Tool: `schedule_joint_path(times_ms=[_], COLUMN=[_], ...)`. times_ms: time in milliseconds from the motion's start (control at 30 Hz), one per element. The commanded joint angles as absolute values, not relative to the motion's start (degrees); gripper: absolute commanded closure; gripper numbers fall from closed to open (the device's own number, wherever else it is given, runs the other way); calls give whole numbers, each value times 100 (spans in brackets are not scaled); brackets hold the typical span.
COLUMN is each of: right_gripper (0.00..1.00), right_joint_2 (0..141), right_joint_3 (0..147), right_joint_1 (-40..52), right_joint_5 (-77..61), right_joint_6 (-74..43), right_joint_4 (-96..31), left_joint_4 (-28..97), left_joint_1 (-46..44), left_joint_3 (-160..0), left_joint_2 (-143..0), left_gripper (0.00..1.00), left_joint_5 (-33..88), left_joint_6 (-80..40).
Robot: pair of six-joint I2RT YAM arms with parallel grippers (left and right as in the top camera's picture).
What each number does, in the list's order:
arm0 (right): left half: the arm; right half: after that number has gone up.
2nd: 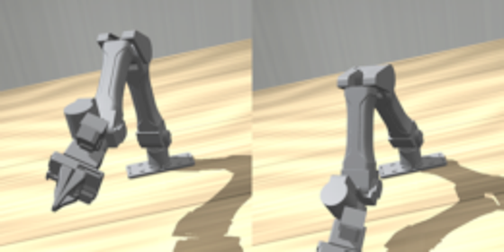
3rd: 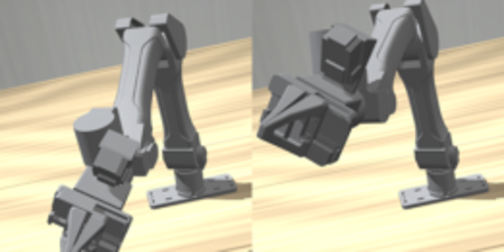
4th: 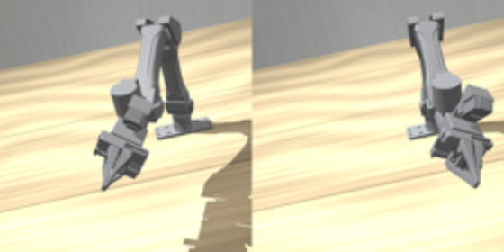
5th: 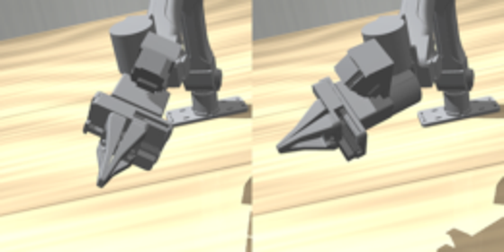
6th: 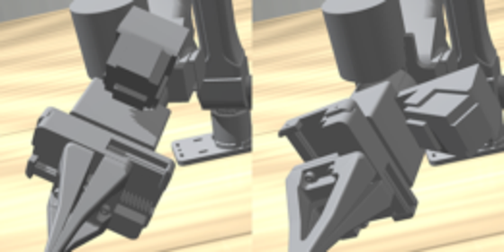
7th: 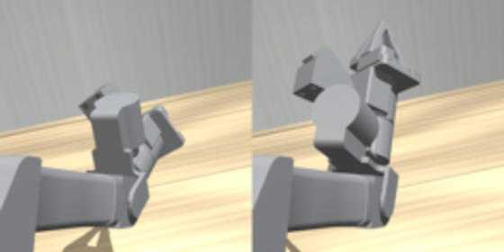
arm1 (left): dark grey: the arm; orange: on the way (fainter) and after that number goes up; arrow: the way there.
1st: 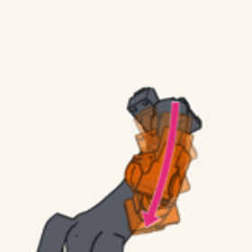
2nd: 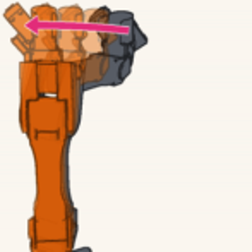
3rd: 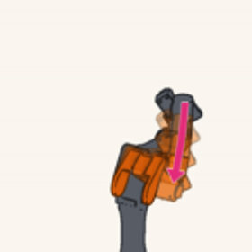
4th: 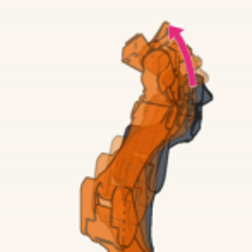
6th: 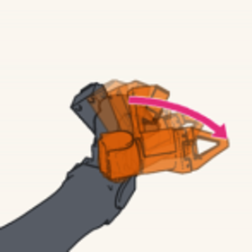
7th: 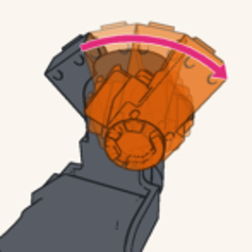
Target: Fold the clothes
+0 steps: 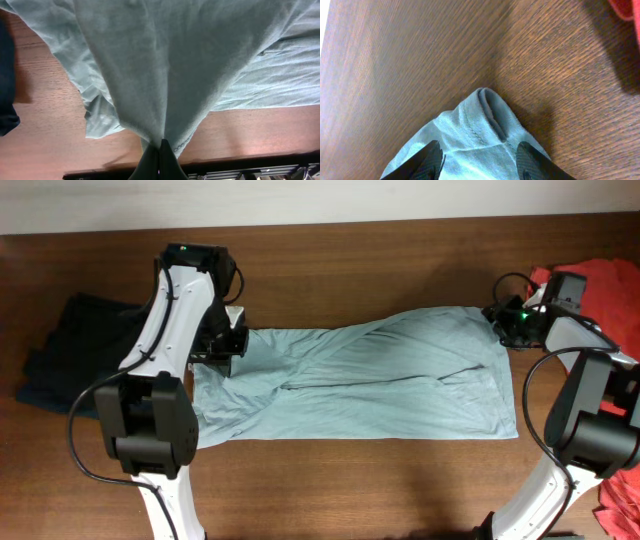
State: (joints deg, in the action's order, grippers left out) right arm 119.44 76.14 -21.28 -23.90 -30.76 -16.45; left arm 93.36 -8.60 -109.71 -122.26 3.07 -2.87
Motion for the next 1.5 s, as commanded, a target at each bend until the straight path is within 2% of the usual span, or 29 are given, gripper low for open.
schedule_joint_path(times_ms=[0, 233, 533, 567, 667, 833, 1133, 1467], right_gripper=[47, 49, 66, 70, 72, 96, 96, 96], right_joint_2=[11968, 12243, 12304, 12304, 12304, 12304, 11955, 11006], right_joint_3=[7603, 7603, 7620, 7620, 7620, 7636, 8029, 8077], right_joint_1=[-2088, -2010, -2045, -2064, -2071, -2073, -2379, -2904], right_joint_5=[-2329, -2198, -2381, -2381, -2379, -2530, -3555, -3535], right_joint_6=[-2985, -2993, -3055, -3055, -3052, -3052, -3046, -1918], right_joint_4=[-1651, -1466, -1063, -1063, -1061, -998, -1308, -3216], left_joint_4=[9327, 9306, 9332, 9334, 9332, 9332, 9354, 9675], left_joint_1=[-873, -873, -873, -873, -873, -873, -871, -733], left_joint_3=[-10954, -10954, -10956, -10954, -10954, -10954, -10956, -10971], left_joint_2=[-12136, -12136, -12136, -12136, -12136, -12136, -12136, -12114], left_gripper=[100, 99, 100, 99, 100, 99, 99, 99], left_joint_5=[388, 388, 388, 388, 388, 388, 364, 36], left_joint_6=[-349, -349, -349, -349, -349, -349, -349, -344])
